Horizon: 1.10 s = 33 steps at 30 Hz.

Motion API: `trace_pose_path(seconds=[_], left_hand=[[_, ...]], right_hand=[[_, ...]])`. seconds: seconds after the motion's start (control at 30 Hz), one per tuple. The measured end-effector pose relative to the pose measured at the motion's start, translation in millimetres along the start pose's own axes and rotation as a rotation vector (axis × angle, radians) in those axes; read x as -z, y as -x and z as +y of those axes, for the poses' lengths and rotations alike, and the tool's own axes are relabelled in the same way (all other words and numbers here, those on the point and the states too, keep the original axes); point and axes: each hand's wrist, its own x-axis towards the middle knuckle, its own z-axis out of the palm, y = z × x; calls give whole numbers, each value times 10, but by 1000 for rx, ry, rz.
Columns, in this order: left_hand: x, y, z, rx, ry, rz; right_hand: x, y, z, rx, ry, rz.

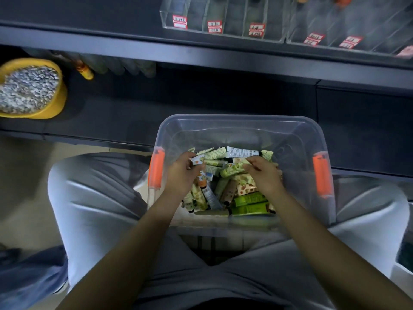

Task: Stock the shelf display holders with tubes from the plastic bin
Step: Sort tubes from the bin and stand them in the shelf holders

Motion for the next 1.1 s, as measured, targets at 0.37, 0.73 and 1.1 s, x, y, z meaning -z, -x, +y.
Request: trace_pose_path(seconds=[0.37, 0.73, 1.1], left_hand=[[129, 390, 263, 70, 475, 31], [344, 561, 648, -28, 643, 36], [576, 554, 1249, -258, 802, 102]], right_hand=[[191, 521, -354, 205, -241, 183], [392, 603, -943, 291, -367, 298], [592, 585, -1600, 528, -271, 326]])
